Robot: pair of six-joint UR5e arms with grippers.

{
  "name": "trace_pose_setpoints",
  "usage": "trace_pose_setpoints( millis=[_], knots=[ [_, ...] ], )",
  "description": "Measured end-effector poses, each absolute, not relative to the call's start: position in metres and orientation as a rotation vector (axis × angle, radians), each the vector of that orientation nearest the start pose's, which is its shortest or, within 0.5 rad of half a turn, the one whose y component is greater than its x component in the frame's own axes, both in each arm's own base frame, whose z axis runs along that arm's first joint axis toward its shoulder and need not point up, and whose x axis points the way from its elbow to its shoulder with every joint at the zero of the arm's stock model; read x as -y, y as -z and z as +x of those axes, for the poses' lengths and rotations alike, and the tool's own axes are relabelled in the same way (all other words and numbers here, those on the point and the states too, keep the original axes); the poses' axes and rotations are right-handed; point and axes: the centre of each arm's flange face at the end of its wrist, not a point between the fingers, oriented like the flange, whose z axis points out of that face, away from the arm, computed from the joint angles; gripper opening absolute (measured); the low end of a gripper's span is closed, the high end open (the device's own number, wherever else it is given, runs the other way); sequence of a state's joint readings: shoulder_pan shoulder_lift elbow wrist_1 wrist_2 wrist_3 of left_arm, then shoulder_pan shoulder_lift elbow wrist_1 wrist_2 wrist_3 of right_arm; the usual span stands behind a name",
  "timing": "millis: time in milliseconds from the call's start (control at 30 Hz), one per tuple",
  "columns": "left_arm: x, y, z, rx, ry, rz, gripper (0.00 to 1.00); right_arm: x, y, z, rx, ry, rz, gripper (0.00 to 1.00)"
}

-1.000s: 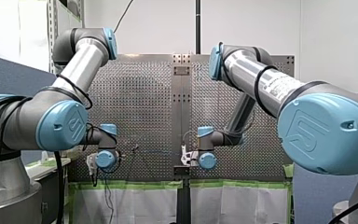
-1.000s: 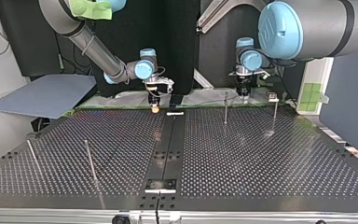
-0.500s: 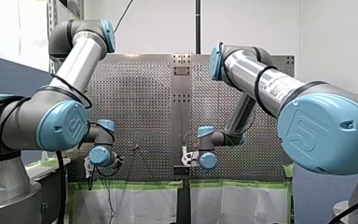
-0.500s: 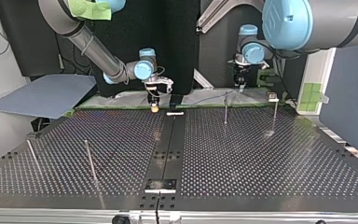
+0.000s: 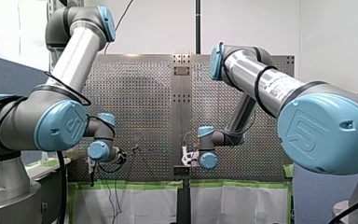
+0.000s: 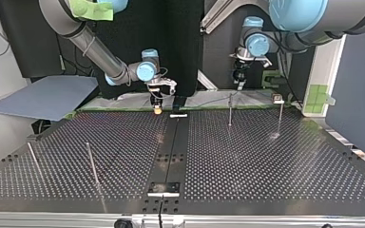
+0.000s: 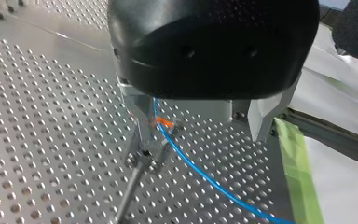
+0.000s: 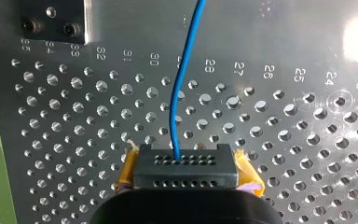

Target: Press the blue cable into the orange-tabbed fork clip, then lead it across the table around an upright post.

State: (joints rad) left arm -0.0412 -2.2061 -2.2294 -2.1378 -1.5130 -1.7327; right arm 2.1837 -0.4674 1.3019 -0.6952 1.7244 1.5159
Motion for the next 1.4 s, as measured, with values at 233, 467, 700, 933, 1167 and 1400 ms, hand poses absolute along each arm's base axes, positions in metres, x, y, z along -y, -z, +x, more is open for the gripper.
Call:
trace_pose_setpoints(
  millis=[233, 467, 700, 933, 1167, 1400],
  knots=[
    [0.161, -0.006, 0.422, -1.835, 0.212, -0.054, 1.0, 0.526, 0.049, 0.514, 0.96, -1.396, 1.683, 0.0],
    [0.163, -0.007, 0.423, -1.822, 0.216, -0.048, 1.0, 0.526, 0.049, 0.514, 0.96, -1.396, 1.684, 0.0],
    [0.165, -0.007, 0.423, -1.812, 0.209, -0.029, 1.0, 0.526, 0.049, 0.514, 0.959, -1.397, 1.682, 0.0],
    [0.166, -0.007, 0.423, -1.814, 0.202, -0.018, 1.0, 0.526, 0.05, 0.515, 0.952, -1.406, 1.689, 0.0],
    [0.167, -0.007, 0.422, -1.813, 0.201, -0.011, 1.0, 0.526, 0.05, 0.516, 0.948, -1.41, 1.692, 0.0],
    [0.172, -0.009, 0.421, -1.81, 0.183, 0.028, 1.0, 0.526, 0.05, 0.516, 0.947, -1.411, 1.692, 0.0]
  ],
)
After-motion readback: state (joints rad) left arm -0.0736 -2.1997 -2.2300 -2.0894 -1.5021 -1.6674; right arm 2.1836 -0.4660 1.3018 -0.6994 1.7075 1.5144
